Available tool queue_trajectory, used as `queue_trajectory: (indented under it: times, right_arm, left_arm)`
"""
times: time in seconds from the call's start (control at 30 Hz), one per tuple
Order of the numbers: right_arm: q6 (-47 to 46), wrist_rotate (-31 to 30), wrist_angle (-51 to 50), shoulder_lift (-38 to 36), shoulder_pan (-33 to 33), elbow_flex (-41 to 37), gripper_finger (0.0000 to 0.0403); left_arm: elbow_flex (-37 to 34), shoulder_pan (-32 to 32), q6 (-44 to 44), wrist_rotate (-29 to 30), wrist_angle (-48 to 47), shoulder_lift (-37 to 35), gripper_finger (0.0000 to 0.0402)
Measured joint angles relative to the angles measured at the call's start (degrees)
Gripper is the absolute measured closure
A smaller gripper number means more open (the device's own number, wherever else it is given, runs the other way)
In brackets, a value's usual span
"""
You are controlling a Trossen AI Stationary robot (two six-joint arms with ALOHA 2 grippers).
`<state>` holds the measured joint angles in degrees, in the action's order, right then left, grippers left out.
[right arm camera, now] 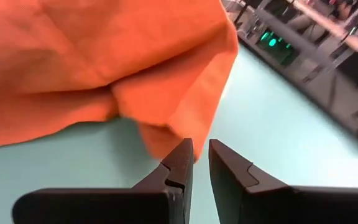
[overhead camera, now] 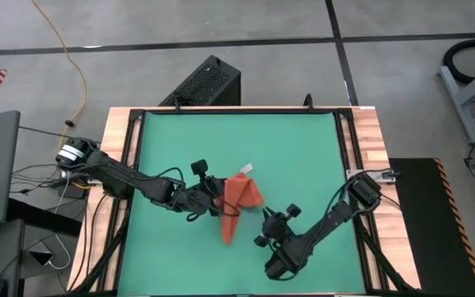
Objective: Roll napkin
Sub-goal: Fold the orange table napkin
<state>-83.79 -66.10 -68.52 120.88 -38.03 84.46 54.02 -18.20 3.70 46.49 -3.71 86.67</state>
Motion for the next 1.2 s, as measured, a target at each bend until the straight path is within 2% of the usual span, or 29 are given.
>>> queue_trajectory:
  times: [0.13, 0.4, 0.6, 0.73, 1.0, 1.2]
  right_arm:
    - [-2.95, 0.47, 10.01, 0.03, -2.31, -4.02, 0.0329]
    - [8.97, 6.34, 30.37, 0.15, 1.06, -9.54, 0.0329]
    - [10.80, 5.59, 30.46, 0.15, 3.35, -10.08, 0.0329]
    - [9.40, 0.41, 31.04, 0.19, 3.29, -10.98, 0.0329]
    - [8.89, 0.16, 35.74, 0.22, 4.43, -14.06, 0.0329]
    - [13.64, -0.03, 39.79, 0.24, 6.01, -14.64, 0.0329]
  left_arm:
    - [0.00, -0.02, 0.17, -0.23, 0.00, 0.00, 0.0401]
    - [0.00, 0.50, 0.57, -0.19, 0.07, 0.00, 0.0401]
    - [0.00, 0.59, 0.63, -0.19, 0.11, 0.00, 0.0401]
    - [0.00, 0.59, 0.59, -0.17, 0.13, 0.00, 0.0401]
    - [0.00, 0.59, 0.02, -0.15, 0.13, 0.00, 0.0401]
    - [0.00, 0.59, 0.01, -0.06, 0.20, 0.00, 0.0401]
